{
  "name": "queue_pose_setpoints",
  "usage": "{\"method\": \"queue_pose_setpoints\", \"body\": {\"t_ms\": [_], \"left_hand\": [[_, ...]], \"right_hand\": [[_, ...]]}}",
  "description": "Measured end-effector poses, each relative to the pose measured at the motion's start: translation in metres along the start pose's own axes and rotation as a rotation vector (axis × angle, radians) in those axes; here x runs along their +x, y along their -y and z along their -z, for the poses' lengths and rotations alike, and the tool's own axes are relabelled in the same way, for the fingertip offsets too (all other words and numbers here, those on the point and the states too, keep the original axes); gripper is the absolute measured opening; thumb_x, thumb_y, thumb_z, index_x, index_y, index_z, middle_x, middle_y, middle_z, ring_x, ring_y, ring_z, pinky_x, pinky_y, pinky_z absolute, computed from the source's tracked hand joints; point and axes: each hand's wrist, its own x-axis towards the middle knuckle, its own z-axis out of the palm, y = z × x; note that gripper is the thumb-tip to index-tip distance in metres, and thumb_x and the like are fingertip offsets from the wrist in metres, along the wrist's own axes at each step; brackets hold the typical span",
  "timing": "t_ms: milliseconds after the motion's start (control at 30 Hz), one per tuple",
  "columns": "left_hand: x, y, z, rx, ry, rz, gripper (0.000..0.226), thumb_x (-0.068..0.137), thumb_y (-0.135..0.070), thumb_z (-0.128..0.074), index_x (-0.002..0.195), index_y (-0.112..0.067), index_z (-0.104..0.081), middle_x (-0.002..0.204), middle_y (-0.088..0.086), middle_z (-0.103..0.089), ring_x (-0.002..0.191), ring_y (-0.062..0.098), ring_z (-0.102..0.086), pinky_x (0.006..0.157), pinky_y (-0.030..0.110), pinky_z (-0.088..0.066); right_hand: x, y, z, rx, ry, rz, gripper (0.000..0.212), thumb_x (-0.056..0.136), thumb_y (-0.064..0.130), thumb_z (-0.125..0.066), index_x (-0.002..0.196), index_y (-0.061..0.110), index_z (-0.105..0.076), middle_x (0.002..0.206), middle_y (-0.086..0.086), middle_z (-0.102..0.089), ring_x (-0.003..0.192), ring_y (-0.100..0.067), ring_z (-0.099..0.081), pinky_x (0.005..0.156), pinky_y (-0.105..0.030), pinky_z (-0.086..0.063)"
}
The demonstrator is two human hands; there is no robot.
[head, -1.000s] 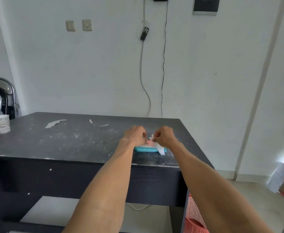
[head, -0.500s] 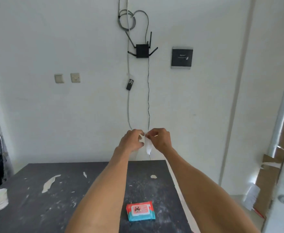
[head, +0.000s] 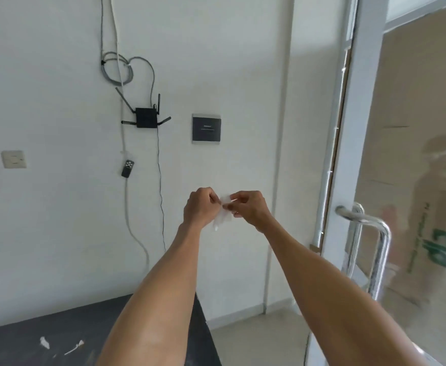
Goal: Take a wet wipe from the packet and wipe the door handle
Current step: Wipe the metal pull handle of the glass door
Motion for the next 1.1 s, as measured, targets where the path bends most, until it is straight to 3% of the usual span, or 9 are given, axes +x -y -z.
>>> {"method": "queue_pose_setpoints", "body": {"t_ms": [267, 433, 533, 633, 700, 867, 933, 1033, 1100], "left_hand": [[-0.018, -0.116, -0.115, -0.278, 0.18, -0.07, 0.009, 0.076, -0.019, -0.054, 0.072, -0.019, -0.062, 0.076, 0.001, -0.072, 0.077, 0.023, -0.07, 0.069, 0.035, -0.057], [-0.021, -0.17, -0.178, -0.434, 0.295, -0.106, 0.008, 0.074, -0.01, -0.061, 0.07, -0.015, -0.067, 0.07, 0.005, -0.074, 0.072, 0.022, -0.073, 0.073, 0.039, -0.061], [-0.016, -0.196, -0.212, -0.535, 0.31, -0.04, 0.016, 0.083, -0.007, -0.054, 0.08, -0.008, -0.069, 0.079, 0.006, -0.069, 0.072, 0.022, -0.066, 0.072, 0.041, -0.062], [-0.009, -0.216, -0.231, -0.73, 0.437, 0.086, 0.026, 0.087, -0.03, -0.062, 0.095, -0.005, -0.068, 0.088, 0.015, -0.07, 0.078, 0.028, -0.068, 0.071, 0.042, -0.062], [-0.006, -0.221, -0.238, -0.778, 0.51, 0.096, 0.041, 0.08, -0.042, -0.075, 0.103, -0.009, -0.066, 0.091, 0.014, -0.074, 0.076, 0.025, -0.072, 0.07, 0.037, -0.062], [0.002, -0.226, -0.265, -0.797, 0.494, 0.123, 0.024, 0.081, -0.003, -0.073, 0.105, -0.002, -0.07, 0.092, 0.016, -0.071, 0.071, 0.02, -0.069, 0.07, 0.028, -0.06], [0.008, -0.226, -0.274, -0.837, 0.481, 0.168, 0.022, 0.085, -0.011, -0.07, 0.104, -0.002, -0.071, 0.097, 0.015, -0.072, 0.075, 0.019, -0.069, 0.072, 0.028, -0.059], [0.017, -0.231, -0.283, -0.789, 0.597, 0.177, 0.05, 0.078, -0.043, -0.077, 0.116, -0.013, -0.066, 0.107, 0.006, -0.073, 0.095, 0.019, -0.07, 0.084, 0.033, -0.056], [0.02, -0.234, -0.288, -0.715, 0.72, 0.182, 0.064, 0.074, -0.042, -0.081, 0.129, -0.019, -0.057, 0.116, 0.012, -0.069, 0.108, 0.025, -0.067, 0.09, 0.033, -0.053]], "right_hand": [[-0.039, -0.041, 0.163, 0.159, -0.236, -0.158, 0.008, 0.079, 0.012, -0.076, 0.077, 0.01, -0.069, 0.077, -0.006, -0.065, 0.068, -0.011, -0.064, 0.067, -0.02, -0.054], [-0.046, -0.06, 0.248, 0.215, -0.29, -0.224, 0.015, 0.077, 0.012, -0.078, 0.073, 0.01, -0.064, 0.077, -0.013, -0.061, 0.069, -0.023, -0.058, 0.084, -0.041, -0.052], [-0.043, -0.067, 0.288, 0.189, -0.335, -0.259, 0.021, 0.069, 0.01, -0.084, 0.071, 0.005, -0.064, 0.073, -0.015, -0.058, 0.065, -0.023, -0.057, 0.076, -0.04, -0.059], [-0.034, -0.075, 0.319, 0.076, -0.348, -0.226, 0.022, 0.07, 0.015, -0.084, 0.073, 0.005, -0.065, 0.066, -0.006, -0.062, 0.054, -0.013, -0.06, 0.055, -0.022, -0.056], [-0.028, -0.079, 0.332, 0.042, -0.35, -0.208, 0.022, 0.072, 0.019, -0.083, 0.073, 0.008, -0.065, 0.069, -0.004, -0.063, 0.062, -0.016, -0.061, 0.062, -0.025, -0.057], [-0.01, -0.097, 0.36, 0.037, -0.373, -0.22, 0.018, 0.073, 0.013, -0.082, 0.072, 0.012, -0.064, 0.075, -0.004, -0.064, 0.071, -0.017, -0.062, 0.073, -0.035, -0.058], [-0.003, -0.104, 0.368, 0.006, -0.364, -0.219, 0.017, 0.072, 0.014, -0.082, 0.071, 0.014, -0.065, 0.074, -0.002, -0.064, 0.071, -0.015, -0.061, 0.07, -0.033, -0.058], [0.007, -0.112, 0.371, -0.02, -0.312, -0.247, 0.015, 0.072, 0.017, -0.083, 0.077, 0.014, -0.069, 0.078, -0.003, -0.066, 0.074, -0.017, -0.063, 0.07, -0.033, -0.058], [0.014, -0.115, 0.37, -0.011, -0.281, -0.258, 0.015, 0.074, 0.016, -0.081, 0.082, 0.011, -0.07, 0.081, -0.006, -0.067, 0.078, -0.02, -0.065, 0.077, -0.037, -0.059]]}}
